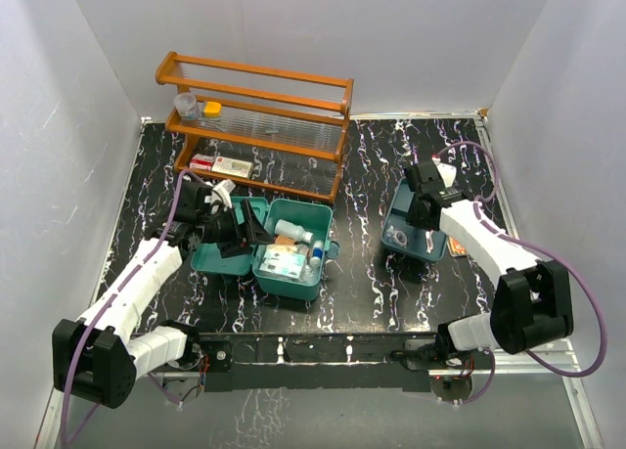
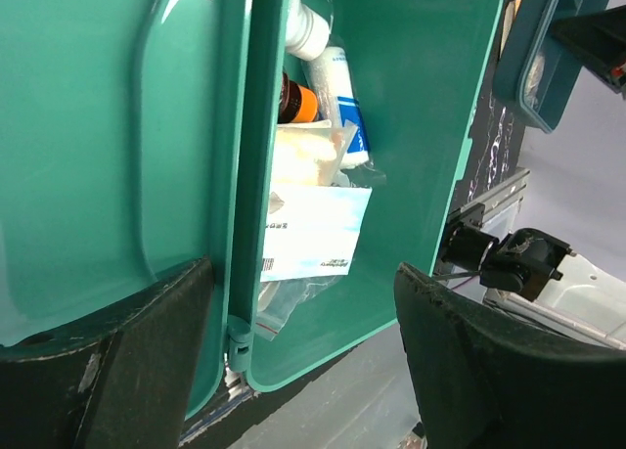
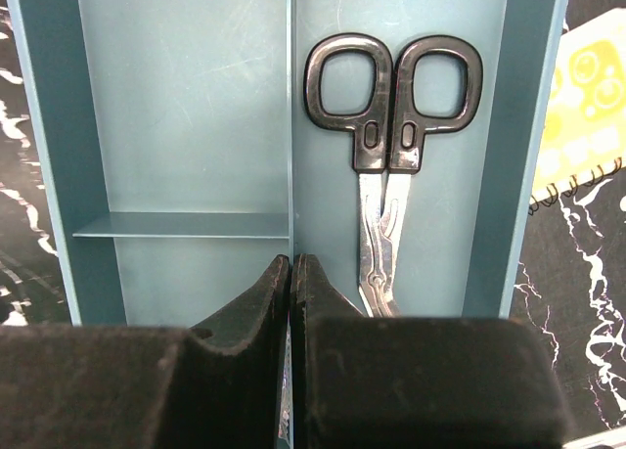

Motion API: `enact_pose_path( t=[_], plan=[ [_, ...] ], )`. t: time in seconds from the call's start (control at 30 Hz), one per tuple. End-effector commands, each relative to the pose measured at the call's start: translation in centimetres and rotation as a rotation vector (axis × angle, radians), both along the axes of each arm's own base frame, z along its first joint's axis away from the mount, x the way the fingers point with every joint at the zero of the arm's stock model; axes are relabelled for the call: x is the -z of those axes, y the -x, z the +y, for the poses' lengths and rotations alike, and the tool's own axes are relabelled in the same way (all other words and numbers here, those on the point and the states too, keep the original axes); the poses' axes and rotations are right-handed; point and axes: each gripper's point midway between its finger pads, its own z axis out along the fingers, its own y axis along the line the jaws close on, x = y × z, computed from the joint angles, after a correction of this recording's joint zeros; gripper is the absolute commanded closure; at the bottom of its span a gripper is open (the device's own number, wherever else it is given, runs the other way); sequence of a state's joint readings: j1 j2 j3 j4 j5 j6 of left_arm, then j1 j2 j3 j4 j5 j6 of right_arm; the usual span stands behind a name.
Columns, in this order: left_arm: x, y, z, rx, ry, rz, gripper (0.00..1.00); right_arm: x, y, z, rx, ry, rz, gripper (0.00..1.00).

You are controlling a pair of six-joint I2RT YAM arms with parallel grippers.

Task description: Organize the medicine kit

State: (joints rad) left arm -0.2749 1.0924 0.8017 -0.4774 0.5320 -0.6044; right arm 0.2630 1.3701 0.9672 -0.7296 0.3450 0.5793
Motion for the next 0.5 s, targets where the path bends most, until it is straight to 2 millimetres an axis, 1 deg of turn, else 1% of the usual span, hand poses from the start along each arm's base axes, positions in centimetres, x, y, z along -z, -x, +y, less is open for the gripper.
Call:
enact_pose_path(
  t=[0.0,0.13,0.23,0.37,0.47],
  plan=[
    [-0.9,-0.8,-1.1,0.002,0.033,-0.034,0.28,-5.2,-1.6,0.8,-0.03,-0.005,-0.119,1.0],
    [-1.4,-1.3,-1.3,-0.001,0.028,-0.061,0.28,-6.8,-1.4,1.9,-0.051,-0.014,-0.119,1.0],
    [-1.3,-1.6,-0.4,-0.025,-0.029,-0.075,0.26,-7.8,-1.1,2.9,-0.066,-0.018,-0.111,1.0],
    [-1.9,-1.7,1.0,-0.058,-0.101,-0.122,0.22,-9.3,-0.5,5.2,-0.105,-0.027,-0.111,1.0],
    [-3.3,-1.8,1.4,-0.067,-0.113,-0.17,0.2,-10.6,0.3,7.2,-0.139,-0.037,-0.109,1.0]
  ],
)
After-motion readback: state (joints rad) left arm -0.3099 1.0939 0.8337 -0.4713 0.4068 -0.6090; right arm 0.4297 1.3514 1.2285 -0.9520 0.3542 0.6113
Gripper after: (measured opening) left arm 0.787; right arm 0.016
